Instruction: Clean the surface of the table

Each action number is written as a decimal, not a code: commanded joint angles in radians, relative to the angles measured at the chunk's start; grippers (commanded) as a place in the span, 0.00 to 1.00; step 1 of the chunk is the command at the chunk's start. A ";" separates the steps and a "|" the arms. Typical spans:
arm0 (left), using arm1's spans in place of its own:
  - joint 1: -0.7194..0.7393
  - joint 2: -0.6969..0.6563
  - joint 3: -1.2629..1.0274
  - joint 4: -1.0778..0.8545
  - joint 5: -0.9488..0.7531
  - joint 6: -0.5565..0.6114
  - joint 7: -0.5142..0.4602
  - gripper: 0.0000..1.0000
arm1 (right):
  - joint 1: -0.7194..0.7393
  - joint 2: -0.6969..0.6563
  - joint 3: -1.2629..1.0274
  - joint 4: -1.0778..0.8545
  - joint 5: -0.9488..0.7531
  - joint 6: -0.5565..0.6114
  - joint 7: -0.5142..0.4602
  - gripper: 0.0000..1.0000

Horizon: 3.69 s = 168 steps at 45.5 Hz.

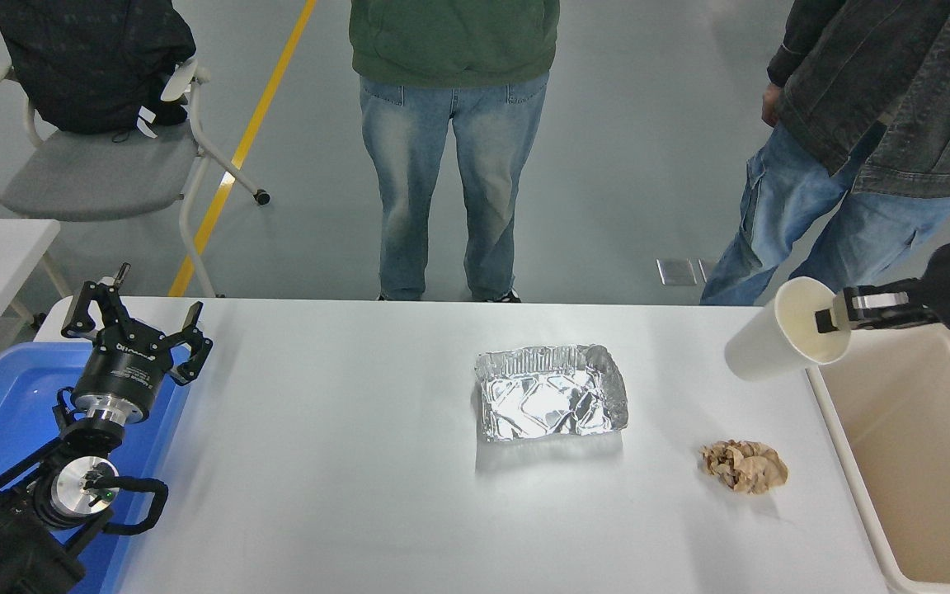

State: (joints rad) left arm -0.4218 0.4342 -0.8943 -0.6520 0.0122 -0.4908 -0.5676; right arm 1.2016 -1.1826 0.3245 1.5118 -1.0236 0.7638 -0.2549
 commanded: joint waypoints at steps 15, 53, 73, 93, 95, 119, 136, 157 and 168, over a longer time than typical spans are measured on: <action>0.000 0.000 0.000 0.000 0.000 0.000 0.000 0.99 | -0.174 0.067 -0.004 -0.337 -0.013 -0.215 0.081 0.00; 0.000 0.000 0.000 0.000 0.000 0.000 0.000 0.99 | -0.481 0.385 -0.013 -1.107 -0.009 -0.440 0.304 0.00; 0.000 0.000 0.000 0.000 0.000 0.000 0.000 0.99 | -0.511 0.667 -0.389 -1.503 0.227 -0.675 0.398 0.00; 0.000 0.000 0.000 0.000 0.000 0.000 0.000 0.99 | -0.542 0.721 -0.513 -1.550 0.381 -0.768 0.393 0.00; 0.000 0.000 0.000 0.000 0.000 0.000 0.000 0.99 | -0.542 0.721 -0.512 -1.553 0.382 -0.774 0.393 0.00; 0.000 0.000 0.000 0.000 0.000 0.000 0.000 0.99 | -0.539 0.750 -0.524 -1.579 0.468 -0.851 0.361 0.98; 0.000 0.000 0.000 0.000 0.000 0.000 0.000 0.99 | -0.505 0.718 -0.489 -1.579 0.603 -0.836 0.364 0.98; 0.000 0.000 0.000 0.000 0.000 0.000 0.000 0.99 | -0.442 0.699 -0.479 -1.579 0.958 -0.724 0.364 0.98; 0.000 0.000 0.000 0.000 0.000 0.000 0.000 0.99 | -0.421 0.634 -0.245 -1.480 0.958 -0.644 0.373 0.98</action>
State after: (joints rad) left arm -0.4218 0.4341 -0.8943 -0.6519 0.0122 -0.4909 -0.5676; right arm 0.7587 -0.4879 -0.1130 -0.0602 -0.1033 0.0474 0.1093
